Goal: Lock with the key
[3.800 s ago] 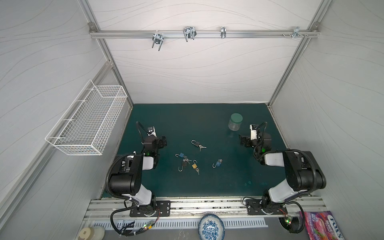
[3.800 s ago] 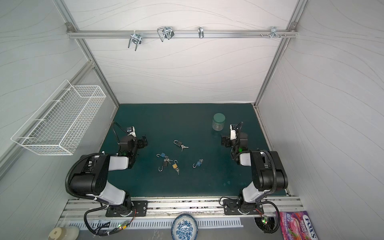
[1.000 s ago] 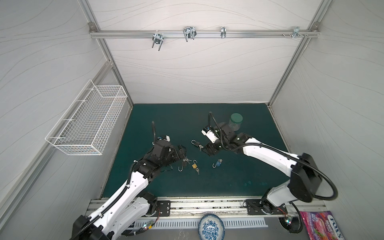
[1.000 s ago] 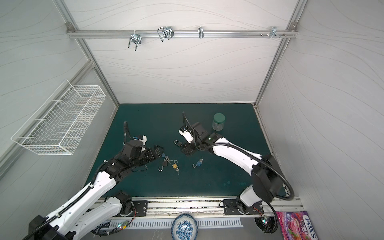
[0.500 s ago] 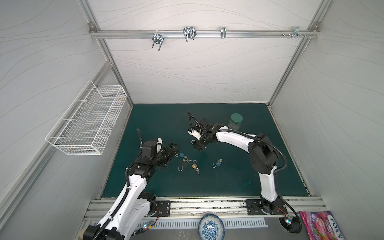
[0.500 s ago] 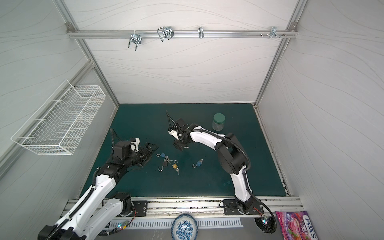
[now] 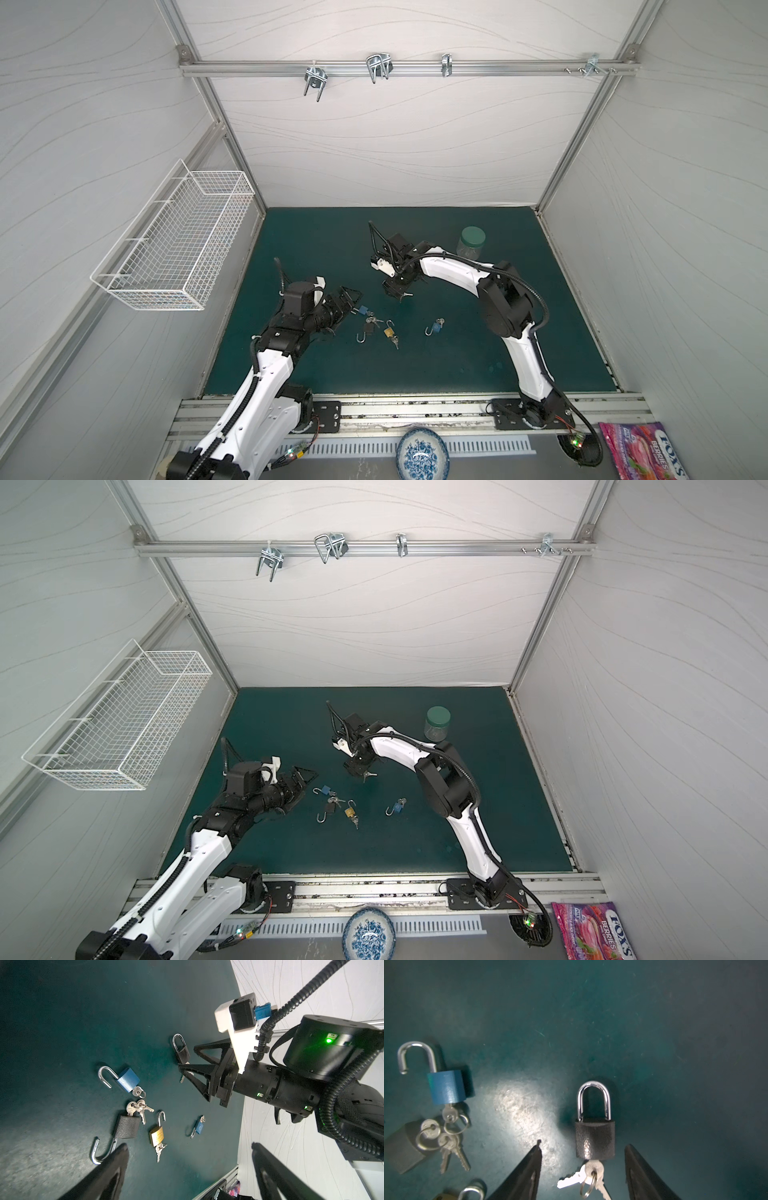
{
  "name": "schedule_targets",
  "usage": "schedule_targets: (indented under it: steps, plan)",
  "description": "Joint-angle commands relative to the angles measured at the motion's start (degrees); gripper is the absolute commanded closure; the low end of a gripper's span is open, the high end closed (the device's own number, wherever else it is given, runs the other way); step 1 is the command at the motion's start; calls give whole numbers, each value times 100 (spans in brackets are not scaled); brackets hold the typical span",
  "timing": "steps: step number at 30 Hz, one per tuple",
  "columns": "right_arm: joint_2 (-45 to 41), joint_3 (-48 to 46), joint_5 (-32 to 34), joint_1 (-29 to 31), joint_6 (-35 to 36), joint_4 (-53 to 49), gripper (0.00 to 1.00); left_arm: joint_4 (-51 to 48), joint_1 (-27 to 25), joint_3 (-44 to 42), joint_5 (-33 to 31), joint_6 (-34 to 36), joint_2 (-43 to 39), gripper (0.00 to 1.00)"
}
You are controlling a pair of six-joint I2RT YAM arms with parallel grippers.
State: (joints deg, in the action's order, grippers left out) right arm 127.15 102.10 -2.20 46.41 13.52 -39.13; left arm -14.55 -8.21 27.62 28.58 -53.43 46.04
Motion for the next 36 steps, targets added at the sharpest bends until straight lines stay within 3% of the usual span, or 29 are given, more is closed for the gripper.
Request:
schedule_targets:
  steps: [1,6,19,24,29,36]
  plan:
    - [244,207,-118,-32,186,-448,36,60,33,76,42,-27,-83,8]
    - [435,366,4,-29,195,-522,37,-26,37,87,-5,10,-104,10]
    - [587,408,281,-12,182,-637,50,-67,31,128,-24,69,-66,15]
    - [602,428,334,-5,195,-641,65,-137,38,216,-53,122,-19,16]
    - [531,418,258,-7,165,-558,69,-287,38,303,-126,179,-79,16]
    - [-70,175,99,-27,-20,-324,83,-572,39,554,-238,380,-214,16]
